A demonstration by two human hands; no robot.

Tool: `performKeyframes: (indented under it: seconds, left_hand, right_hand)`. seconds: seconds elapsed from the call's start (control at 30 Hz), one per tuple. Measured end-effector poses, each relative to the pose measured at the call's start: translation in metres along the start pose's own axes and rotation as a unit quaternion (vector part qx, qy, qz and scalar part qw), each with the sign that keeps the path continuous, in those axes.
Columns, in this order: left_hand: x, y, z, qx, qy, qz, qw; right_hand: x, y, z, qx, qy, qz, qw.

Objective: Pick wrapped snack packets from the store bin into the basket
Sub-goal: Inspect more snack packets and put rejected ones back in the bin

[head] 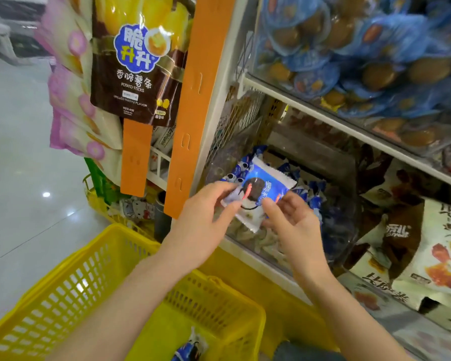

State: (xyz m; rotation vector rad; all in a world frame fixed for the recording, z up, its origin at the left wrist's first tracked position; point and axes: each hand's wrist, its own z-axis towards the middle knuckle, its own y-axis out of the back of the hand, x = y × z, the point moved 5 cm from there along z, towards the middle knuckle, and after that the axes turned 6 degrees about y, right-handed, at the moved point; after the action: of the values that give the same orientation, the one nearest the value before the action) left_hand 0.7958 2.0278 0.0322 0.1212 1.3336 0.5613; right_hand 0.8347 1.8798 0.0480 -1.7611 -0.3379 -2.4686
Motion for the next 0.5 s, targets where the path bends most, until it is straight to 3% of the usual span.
performKeyframes:
  seconds: [0.07,0.23,0.33,0.43,0.5]
  left_hand:
    - [-0.003,-0.001,0.013,-0.003,-0.046,0.109,0.993]
    - [0.013,-0.015,0.033,0.050,-0.106,0.327,0.938]
    - [0.015,-0.018,0.031,0.048,-0.137,0.338,0.930]
    - [0.017,-0.018,0.031,0.057,-0.151,0.318,0.934]
    - [0.020,-0.018,0.030,0.067,-0.153,0.304,0.938]
  right_hand:
    - [0.001,0.013,0.031,-0.061,-0.011,-0.003,0.998]
    - [-0.030,0.035,0.118,-0.177,-0.103,-0.039,0.978]
    - [-0.058,0.042,0.157,-0.157,-0.152,-0.189,0.957]
    - [-0.068,0.045,0.186,-0.173,-0.104,-0.350,0.915]
    - [-0.081,0.041,0.196,-0.140,-0.092,-0.382,0.909]
